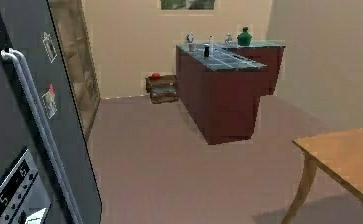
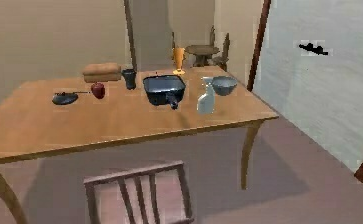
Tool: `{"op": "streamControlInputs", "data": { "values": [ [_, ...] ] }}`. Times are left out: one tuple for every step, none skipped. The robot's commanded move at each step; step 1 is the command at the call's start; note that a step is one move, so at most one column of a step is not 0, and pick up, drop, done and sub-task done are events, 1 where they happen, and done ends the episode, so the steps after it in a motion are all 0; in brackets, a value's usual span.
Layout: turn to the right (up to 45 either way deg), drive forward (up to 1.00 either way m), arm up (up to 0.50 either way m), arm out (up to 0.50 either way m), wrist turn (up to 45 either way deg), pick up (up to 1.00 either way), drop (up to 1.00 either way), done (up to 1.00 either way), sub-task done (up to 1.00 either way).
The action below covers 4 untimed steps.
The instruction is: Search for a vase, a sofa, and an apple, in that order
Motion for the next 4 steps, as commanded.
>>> {"op": "streamControlInputs", "data": {
  "values": [
    [12.0,0.00,0.00,0.00,0.0,0.00,0.00,0.00,0.00],
    [0.0,1.00,0.00,0.00,0.0,0.00,0.00,0.00,0.00],
    [0.0,0.35,0.00,0.00,0.0,0.00,0.00,0.00,0.00],
    [45.0,0.00,0.00,0.00,0.0,0.00,0.00,0.00,0.00]
  ]
}}
